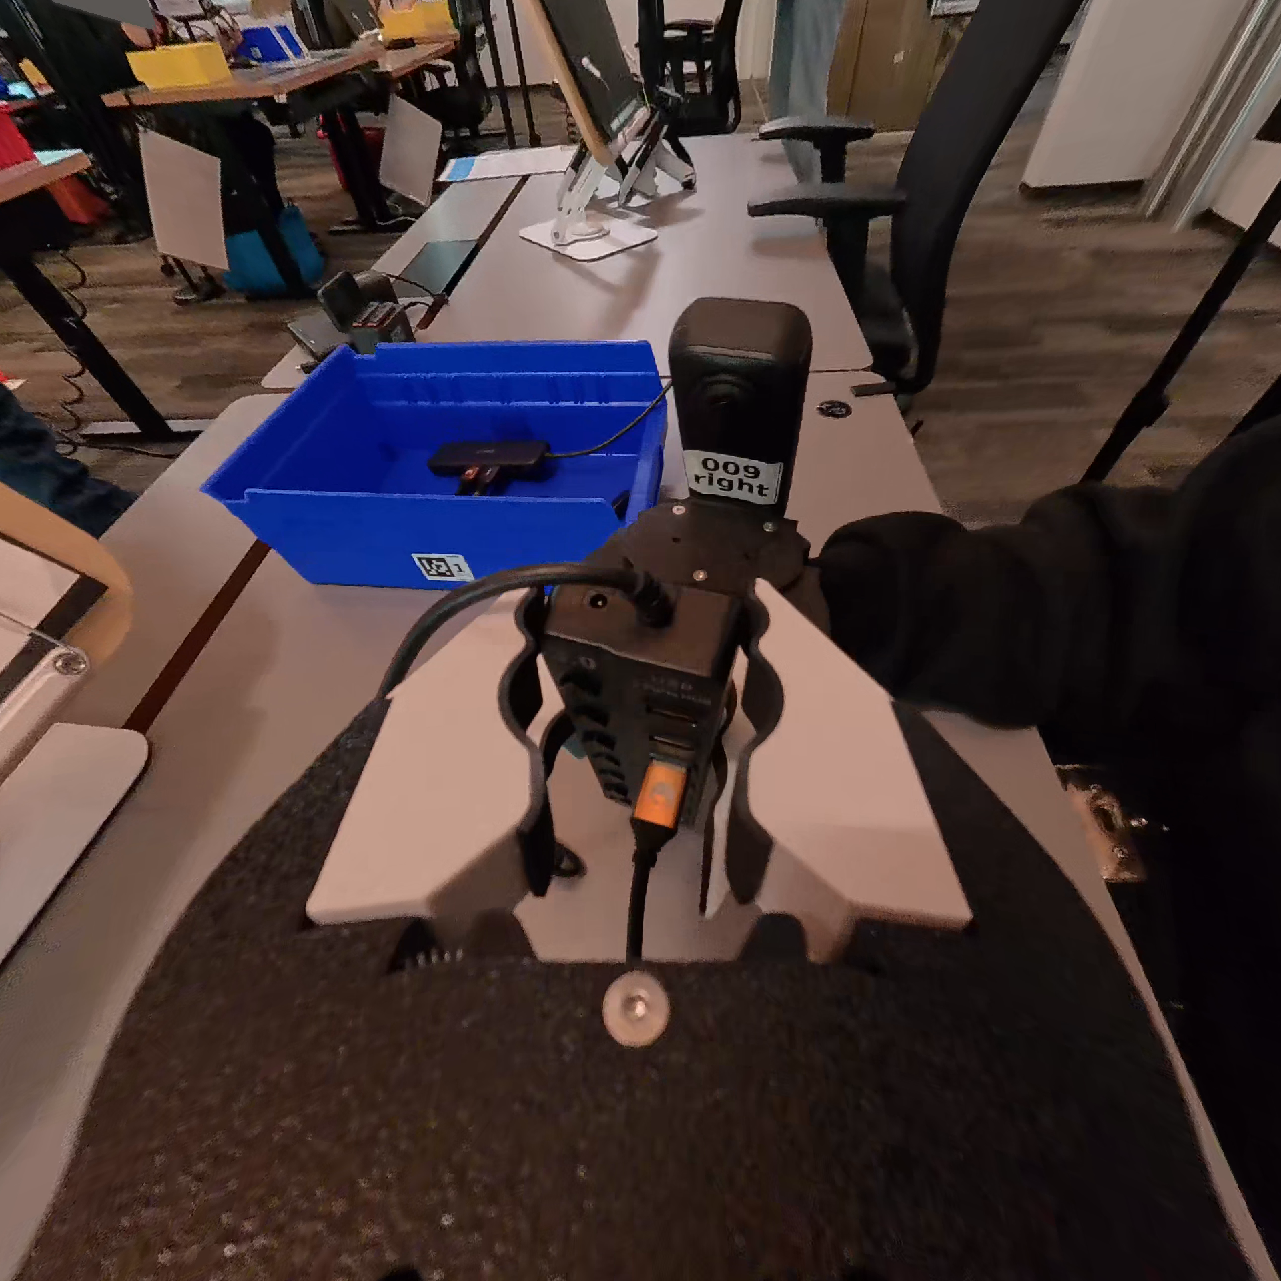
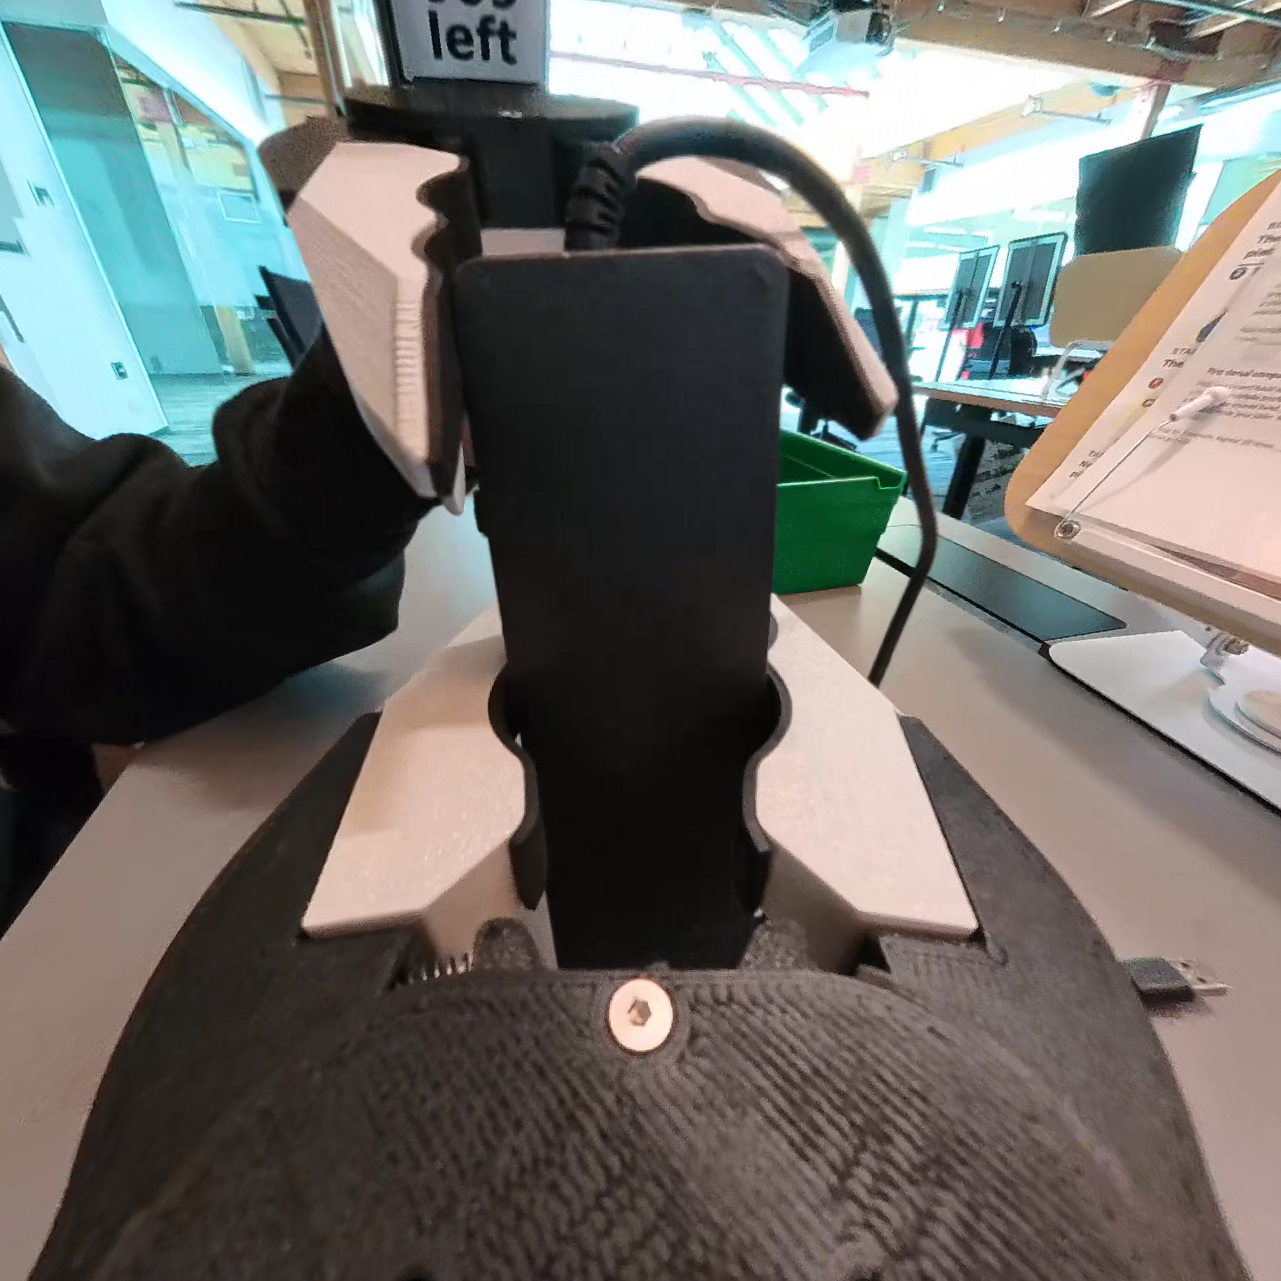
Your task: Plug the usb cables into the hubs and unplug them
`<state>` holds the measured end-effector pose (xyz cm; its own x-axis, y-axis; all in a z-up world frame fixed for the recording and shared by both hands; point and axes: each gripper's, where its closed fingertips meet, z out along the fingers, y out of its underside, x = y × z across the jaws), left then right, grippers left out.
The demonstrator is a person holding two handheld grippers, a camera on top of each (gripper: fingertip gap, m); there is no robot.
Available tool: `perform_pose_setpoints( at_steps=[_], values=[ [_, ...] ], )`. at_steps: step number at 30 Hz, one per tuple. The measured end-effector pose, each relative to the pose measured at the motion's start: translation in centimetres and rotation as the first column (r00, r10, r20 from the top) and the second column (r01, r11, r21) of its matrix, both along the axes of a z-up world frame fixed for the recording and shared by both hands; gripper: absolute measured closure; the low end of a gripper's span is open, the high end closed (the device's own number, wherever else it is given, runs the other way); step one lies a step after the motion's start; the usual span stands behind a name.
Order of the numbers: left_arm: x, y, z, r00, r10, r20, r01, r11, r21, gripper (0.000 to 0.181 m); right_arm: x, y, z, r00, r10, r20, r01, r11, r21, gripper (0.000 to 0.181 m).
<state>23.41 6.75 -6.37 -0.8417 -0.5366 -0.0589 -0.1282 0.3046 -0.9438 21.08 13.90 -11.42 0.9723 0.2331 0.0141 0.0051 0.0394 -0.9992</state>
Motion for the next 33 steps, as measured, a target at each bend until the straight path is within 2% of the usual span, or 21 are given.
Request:
perform_pose_setpoints(
  at_steps=[6, 9, 18, 23, 26, 28, 30, 32, 33],
  values=[
    [-0.1, 0.9, -0.2, 1.0, 0.004, 0.029, -0.006, 0.998, 0.066, 0.127, 0.5, 0.0, 0.5, 0.999, -0.029, -0.02, 0.029, 0.999, 0.024, 0.114],
    [0.1, 1.2, -0.1, 0.999, 0.02, 0.039, -0.023, 0.998, 0.061, 0.127, 0.5, 0.0, 0.5, 0.999, -0.023, -0.035, 0.024, 1.0, 0.018, 0.128],
    [0.0, 1.2, -0.1, 0.999, -0.002, 0.044, 0.0, 0.999, 0.048, 0.127, 0.7, -0.1, 0.2, 0.998, -0.049, 0.045, 0.049, 0.999, 0.001, 0.128],
    [0.4, 2.1, 0.1, 0.997, 0.063, 0.035, -0.065, 0.996, 0.066, 0.11, 1.0, -0.3, 0.7, 0.998, -0.057, 0.019, 0.056, 0.998, 0.021, 0.128],
    [-0.3, 3.4, 1.2, 0.994, 0.097, 0.057, -0.102, 0.991, 0.088, 0.109, 1.9, -0.9, 1.3, 0.997, -0.077, -0.019, 0.078, 0.996, 0.047, 0.128],
    [-0.8, 5.7, 2.2, 0.984, 0.168, 0.064, -0.174, 0.978, 0.111, 0.111, 2.6, -1.3, 1.7, 0.994, -0.104, -0.036, 0.106, 0.992, 0.062, 0.128],
    [-1.3, 10.0, 3.1, 0.95, 0.305, 0.072, -0.313, 0.938, 0.152, 0.116, 3.3, -1.7, 1.9, 0.991, -0.129, -0.036, 0.131, 0.989, 0.061, 0.128],
    [-2.1, 16.3, 2.9, 0.855, 0.515, 0.06, -0.514, 0.827, 0.229, 0.123, 3.7, -1.9, 2.0, 0.988, -0.151, -0.033, 0.152, 0.986, 0.06, 0.128],
    [-2.8, 20.0, 2.2, 0.778, 0.626, 0.05, -0.611, 0.737, 0.289, 0.126, 3.9, -2.0, 2.0, 0.987, -0.157, -0.037, 0.159, 0.985, 0.064, 0.128]
  ],
)
